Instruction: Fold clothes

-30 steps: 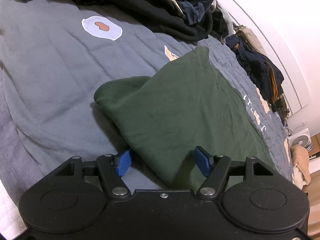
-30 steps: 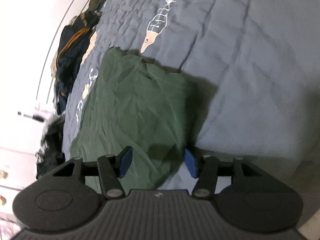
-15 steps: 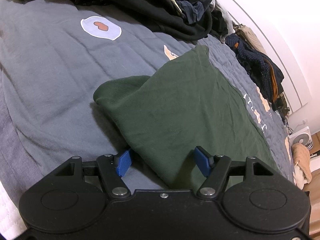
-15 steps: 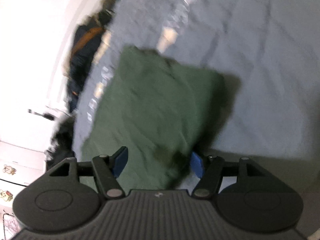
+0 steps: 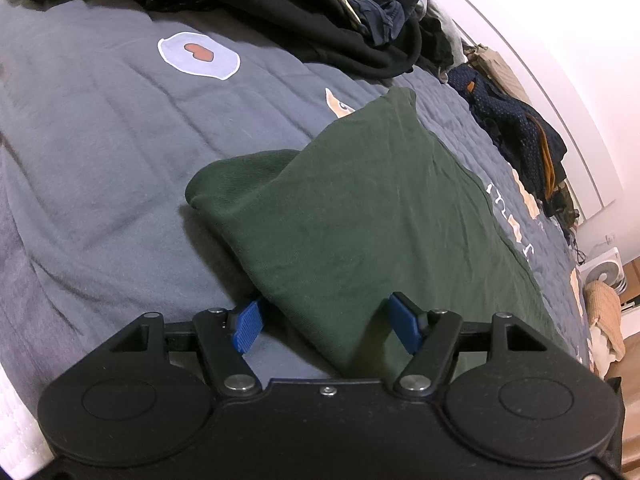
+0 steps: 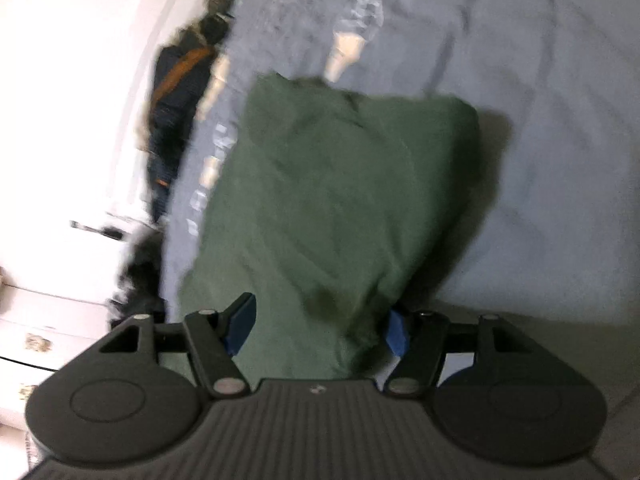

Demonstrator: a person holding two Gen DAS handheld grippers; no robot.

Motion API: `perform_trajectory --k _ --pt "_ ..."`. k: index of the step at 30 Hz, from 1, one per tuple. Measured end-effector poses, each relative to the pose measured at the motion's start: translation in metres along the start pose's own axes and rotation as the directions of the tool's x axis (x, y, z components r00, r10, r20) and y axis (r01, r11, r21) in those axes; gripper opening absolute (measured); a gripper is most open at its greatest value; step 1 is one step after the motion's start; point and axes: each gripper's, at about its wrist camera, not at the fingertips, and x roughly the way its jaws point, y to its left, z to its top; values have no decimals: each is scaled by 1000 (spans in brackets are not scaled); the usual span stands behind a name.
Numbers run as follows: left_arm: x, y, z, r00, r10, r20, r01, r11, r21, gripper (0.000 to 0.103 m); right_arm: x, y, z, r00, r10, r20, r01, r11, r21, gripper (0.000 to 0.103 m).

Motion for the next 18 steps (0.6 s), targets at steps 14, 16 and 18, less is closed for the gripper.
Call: perform_trajectory --k 14,16,18 --pt "-3 0 2 999 -33 -17 34 999 20 62 8 2 -6 999 -39 24 38 999 24 65" --pt "-5 2 3 998 -53 -15 53 999 10 51 8 3 -7 999 -45 27 44 999 20 65" --pt "-4 3 4 998 -56 -18 56 998 2 47 8 3 -8 998 -51 30 50 999 14 66"
